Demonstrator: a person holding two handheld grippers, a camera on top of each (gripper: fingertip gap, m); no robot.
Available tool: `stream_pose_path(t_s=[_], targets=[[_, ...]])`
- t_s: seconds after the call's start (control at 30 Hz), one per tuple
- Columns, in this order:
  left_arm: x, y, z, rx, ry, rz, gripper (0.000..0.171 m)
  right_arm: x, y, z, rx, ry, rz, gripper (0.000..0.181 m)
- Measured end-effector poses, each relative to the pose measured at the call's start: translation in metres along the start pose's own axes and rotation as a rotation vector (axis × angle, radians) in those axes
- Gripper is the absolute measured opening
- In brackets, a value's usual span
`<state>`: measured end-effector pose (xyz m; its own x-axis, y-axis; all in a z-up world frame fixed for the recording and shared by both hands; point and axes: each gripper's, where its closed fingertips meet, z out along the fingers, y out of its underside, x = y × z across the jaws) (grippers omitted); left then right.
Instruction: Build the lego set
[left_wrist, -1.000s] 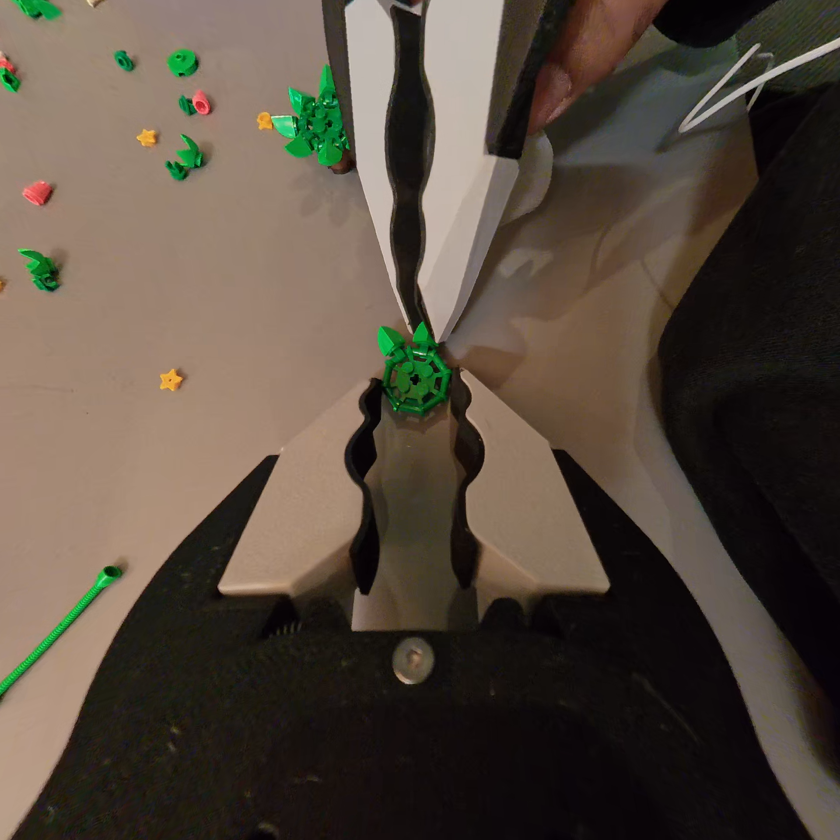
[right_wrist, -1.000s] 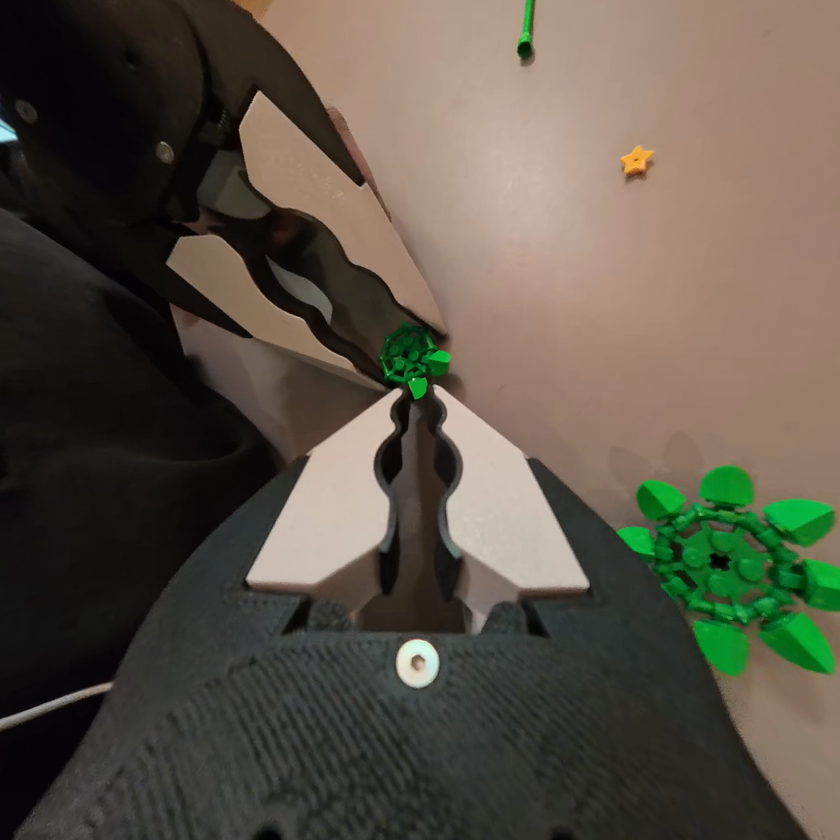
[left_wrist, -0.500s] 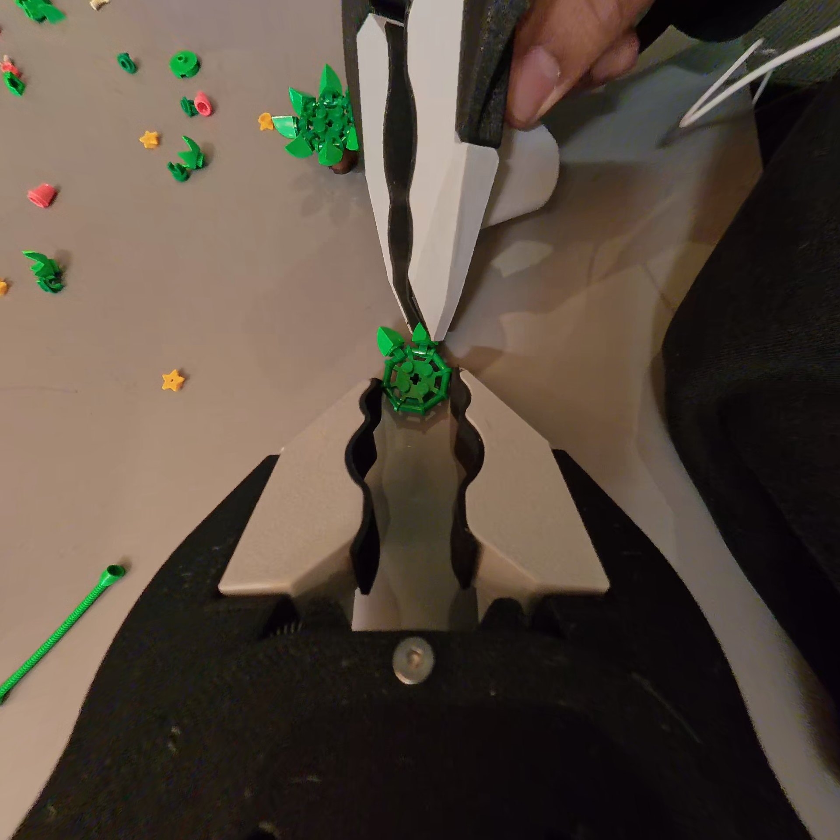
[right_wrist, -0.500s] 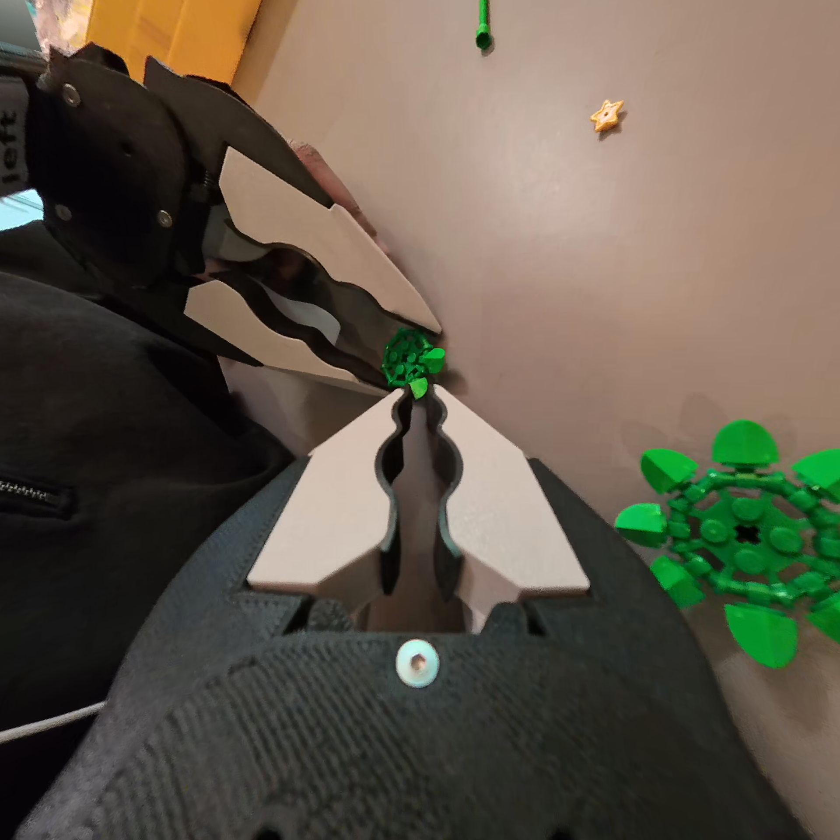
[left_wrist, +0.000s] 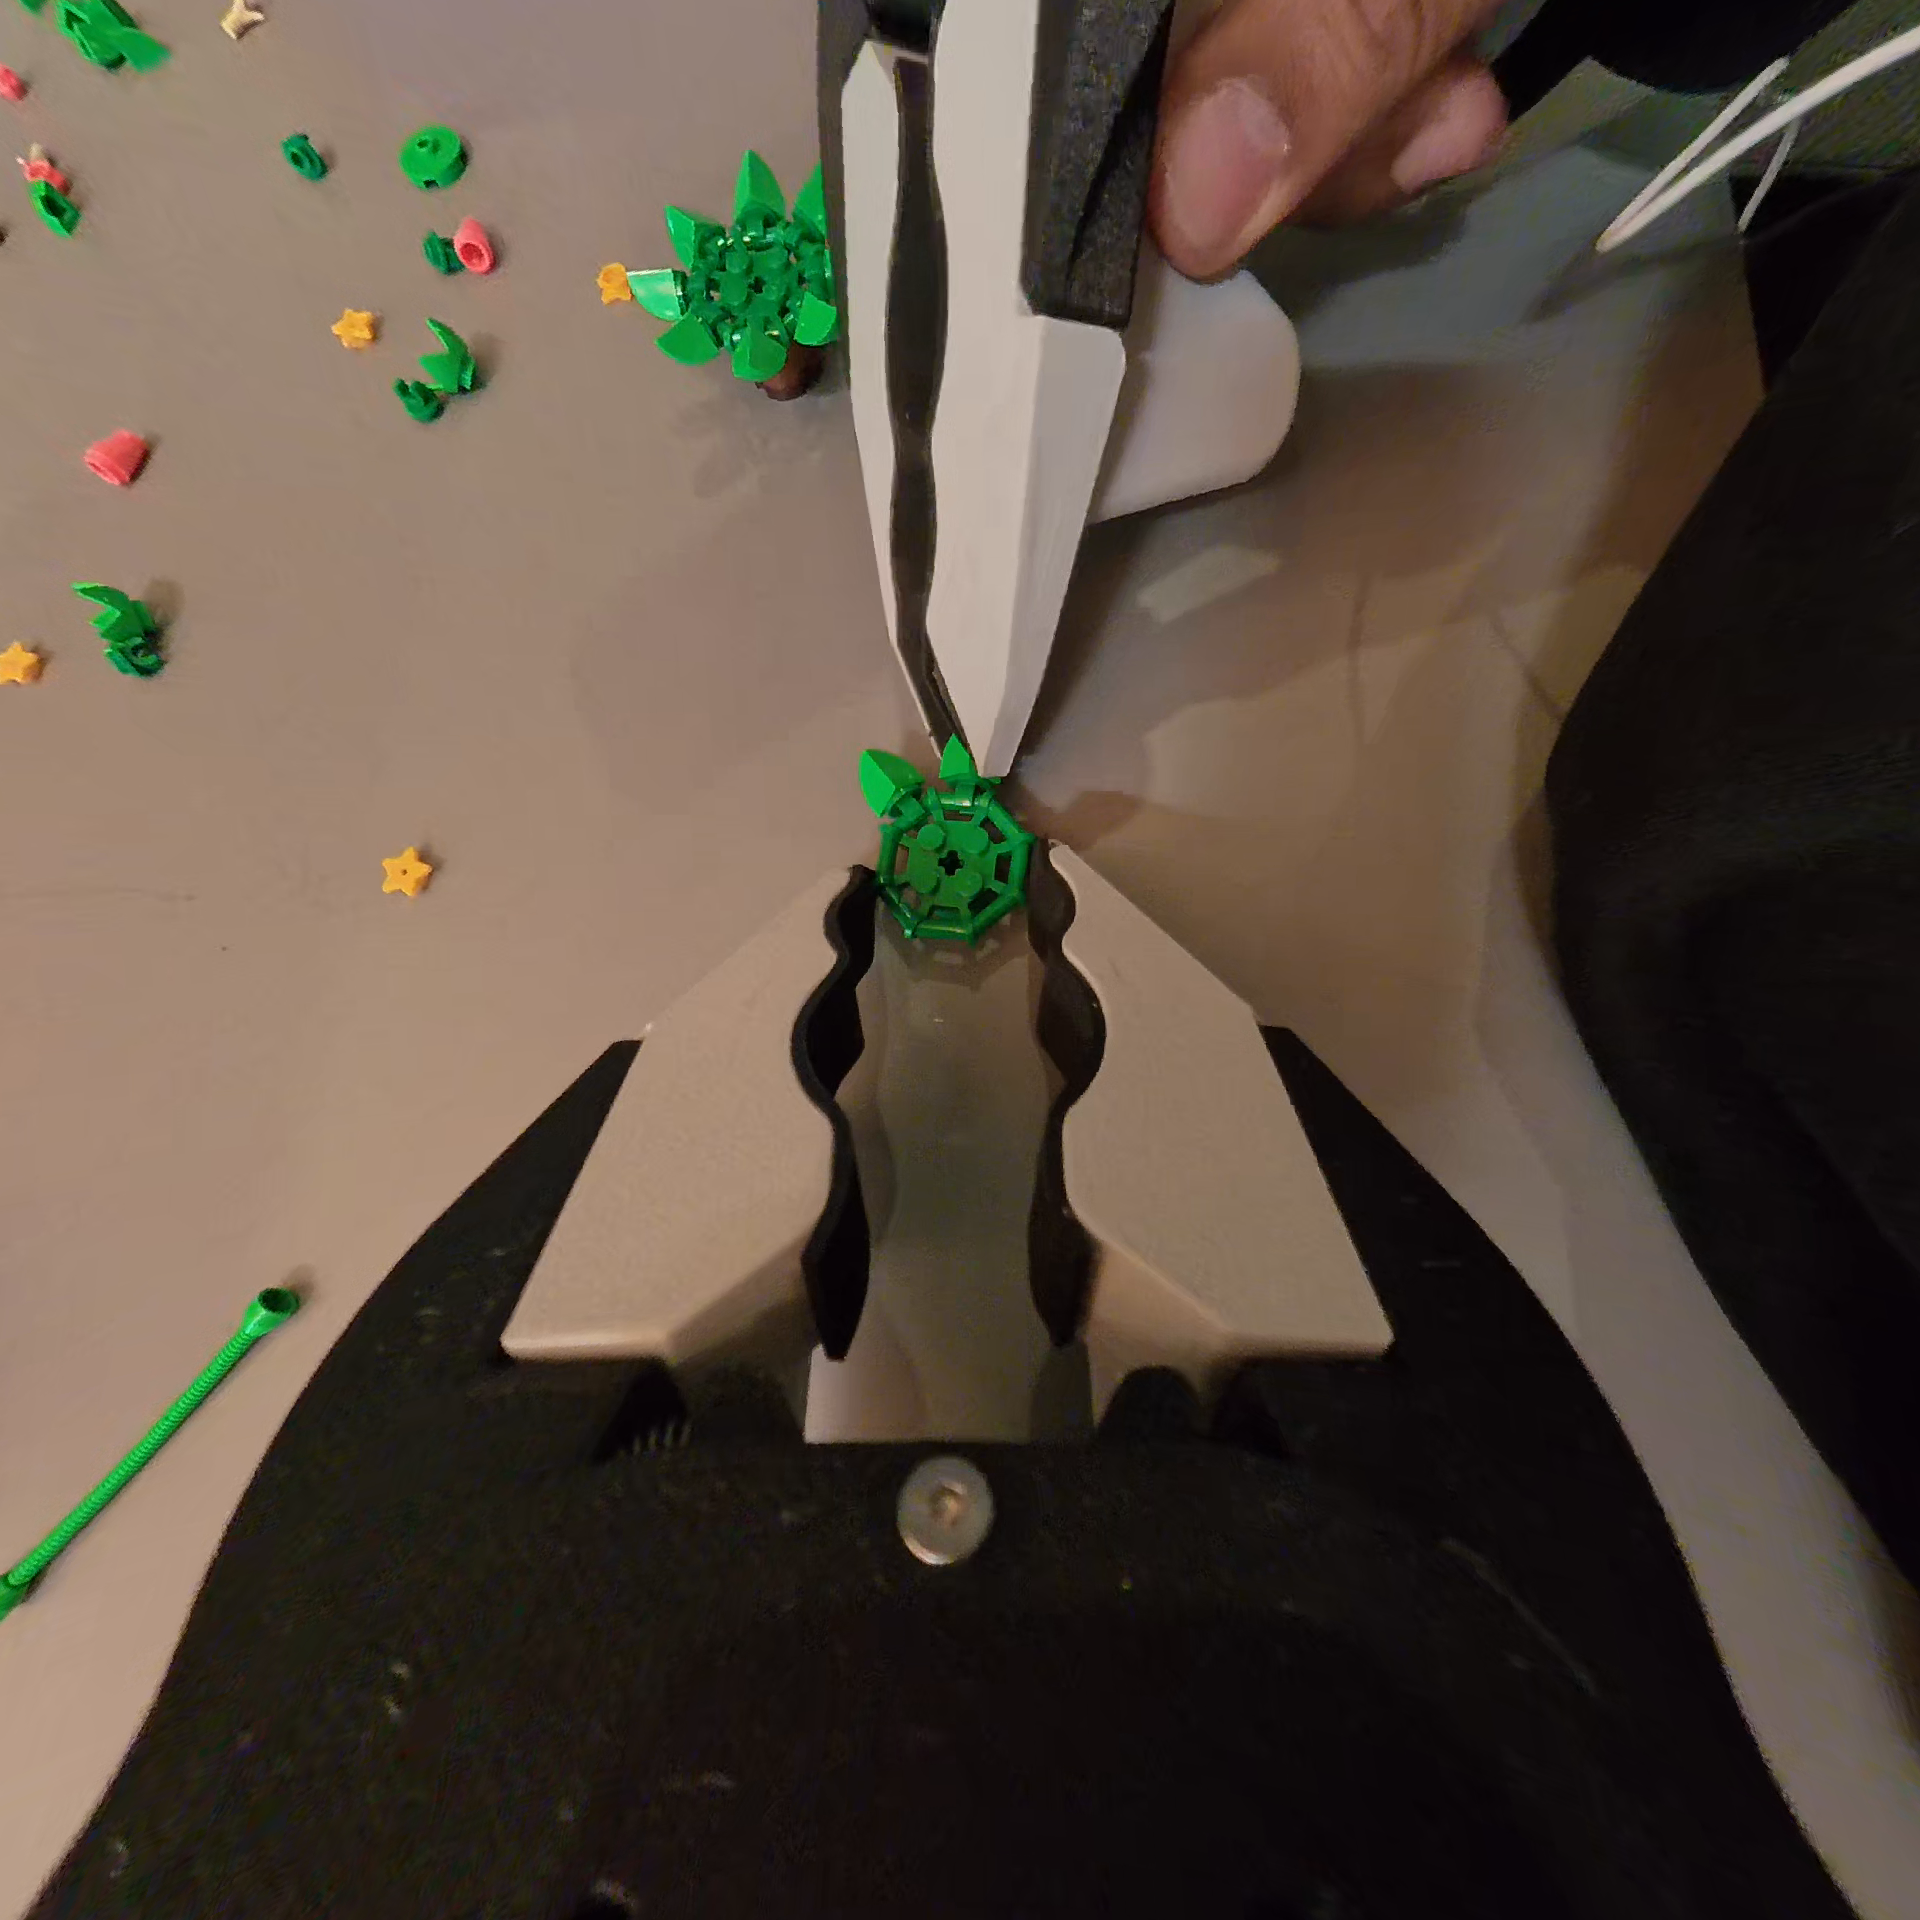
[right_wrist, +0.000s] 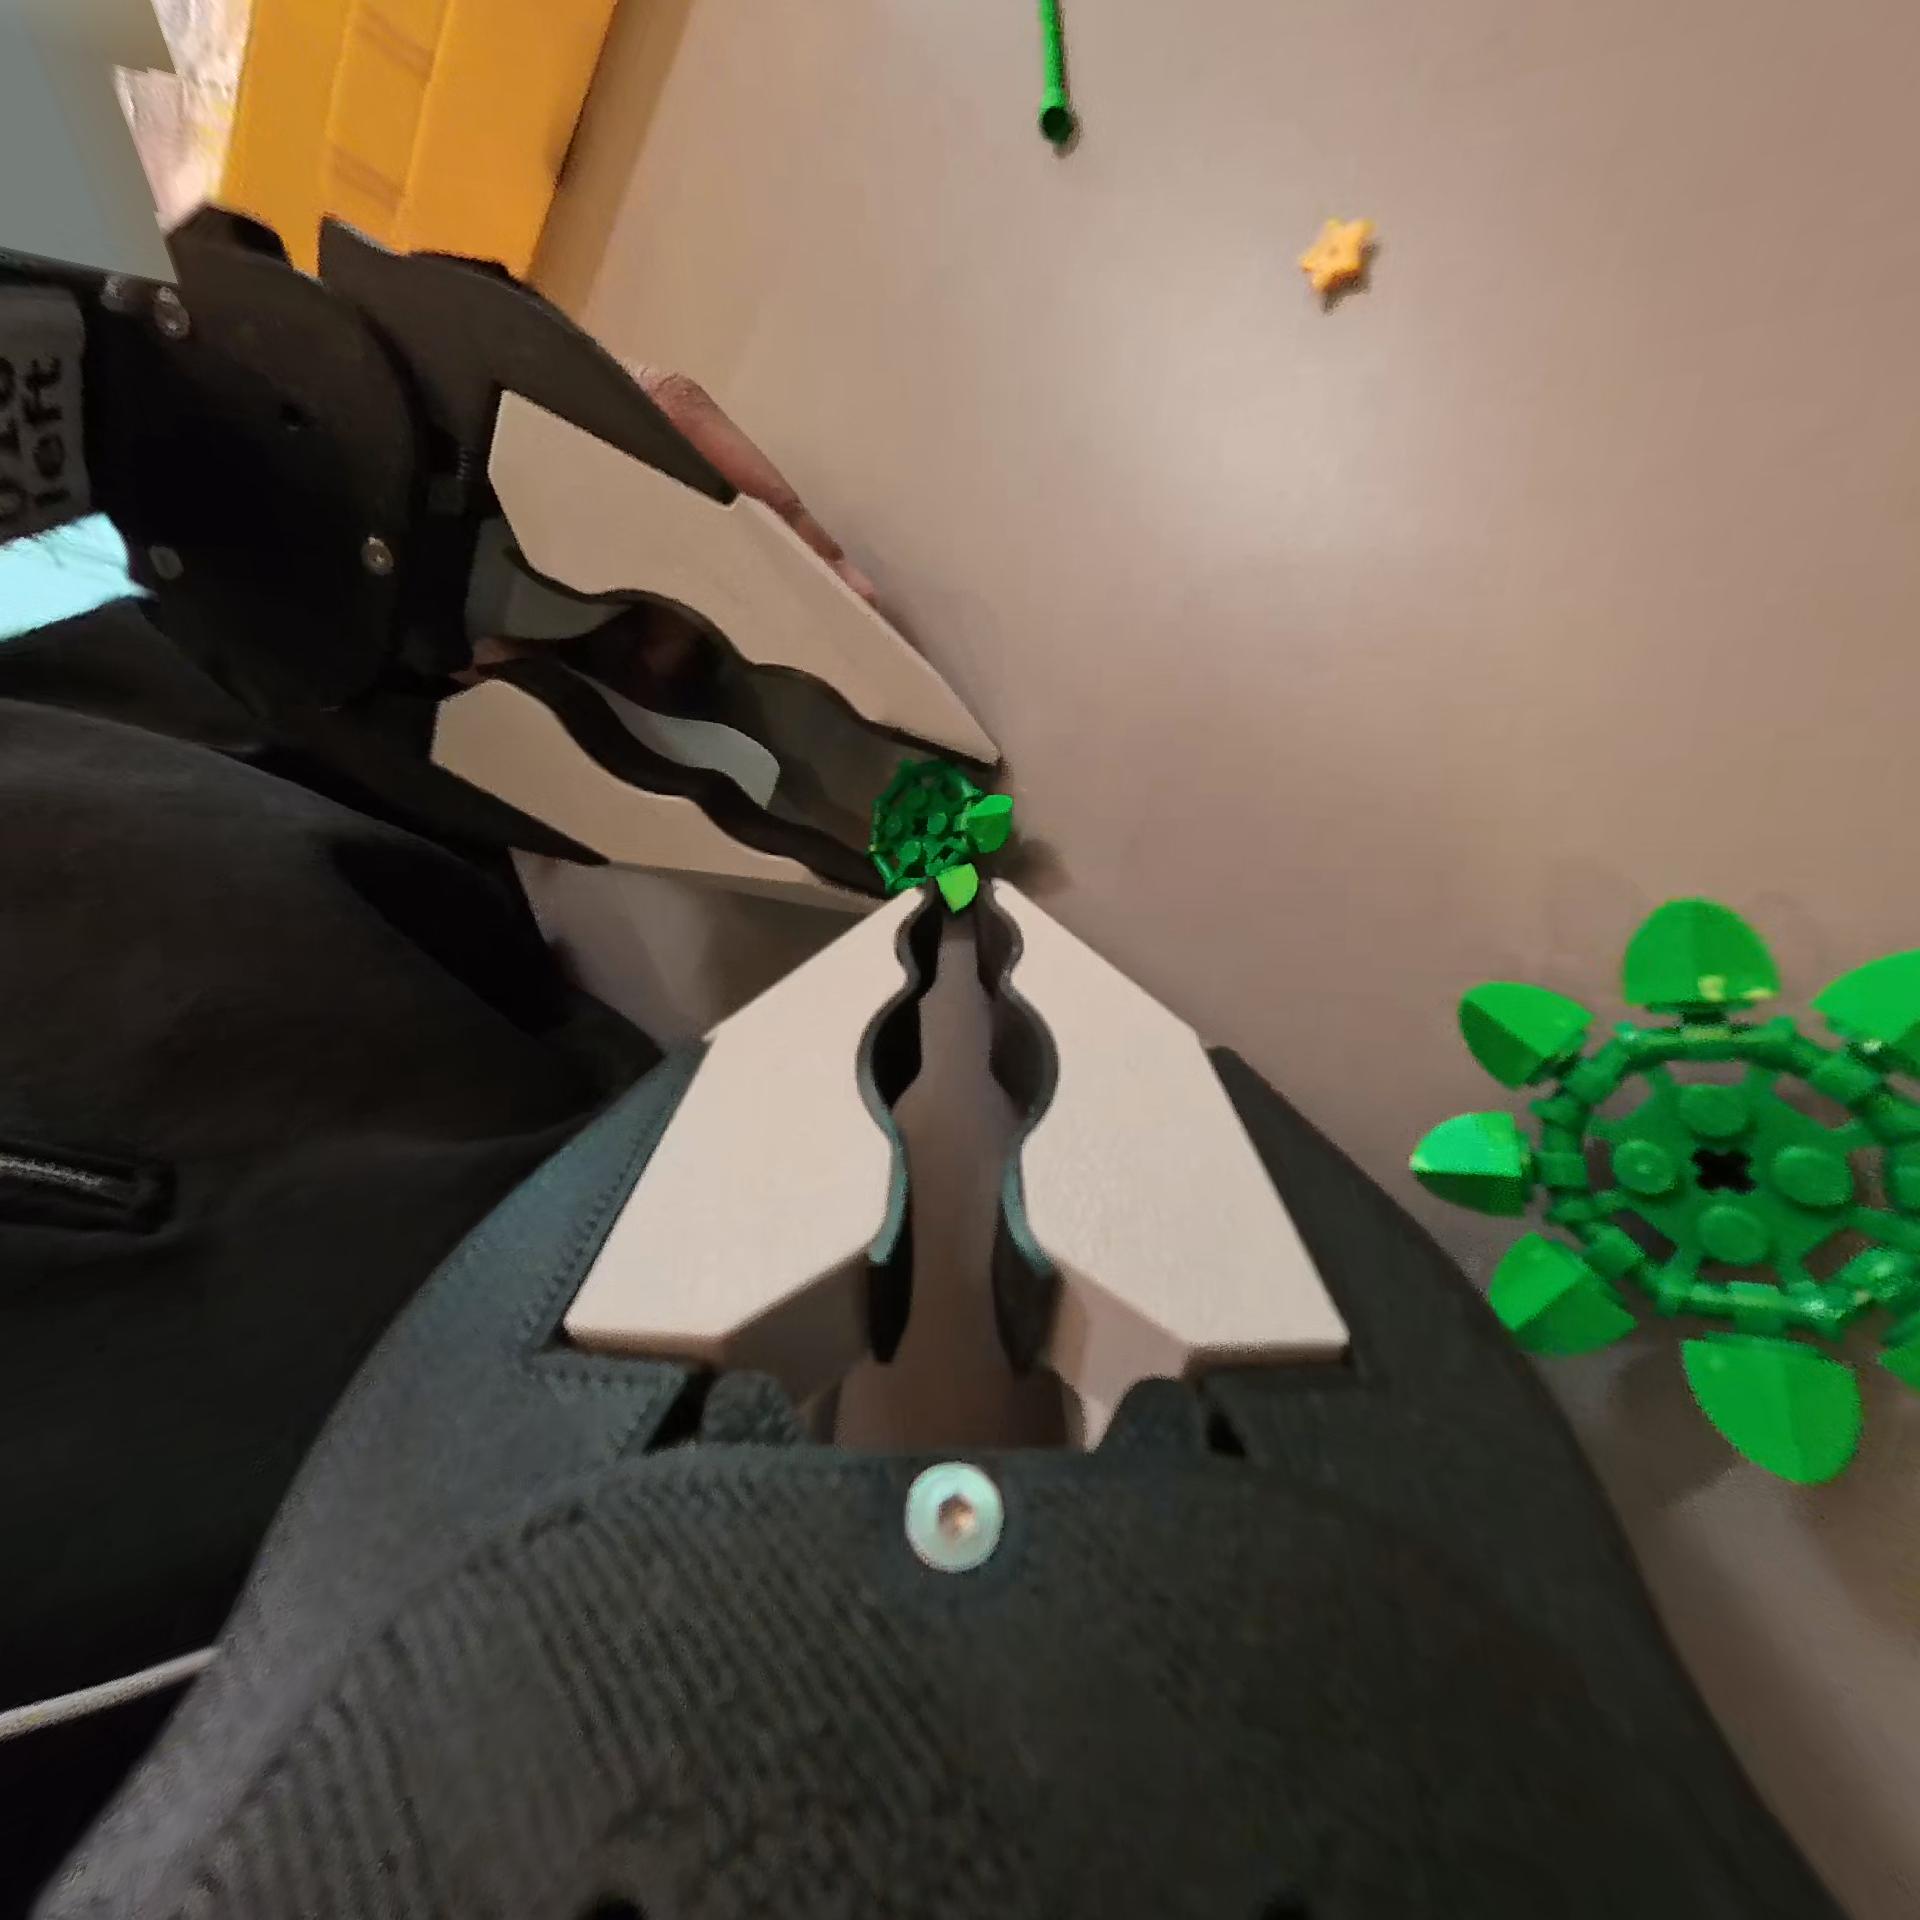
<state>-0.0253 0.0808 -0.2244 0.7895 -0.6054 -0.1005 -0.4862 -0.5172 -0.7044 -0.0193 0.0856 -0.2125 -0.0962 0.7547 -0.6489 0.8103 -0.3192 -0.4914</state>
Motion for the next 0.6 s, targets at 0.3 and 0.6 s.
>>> stream_pose_path(t_s=[0.3,0.6], targets=[[0.001,0.000,0.000,0.001,0.005,0.005,0.029,-0.005,-0.004,-0.007,0.067,0.185,-0.529,0.025],[0.001,0.000,0.000,0.001,0.008,0.003,0.029,-0.008,-0.004,-0.011,0.157,0.487,-1.314,0.000]])
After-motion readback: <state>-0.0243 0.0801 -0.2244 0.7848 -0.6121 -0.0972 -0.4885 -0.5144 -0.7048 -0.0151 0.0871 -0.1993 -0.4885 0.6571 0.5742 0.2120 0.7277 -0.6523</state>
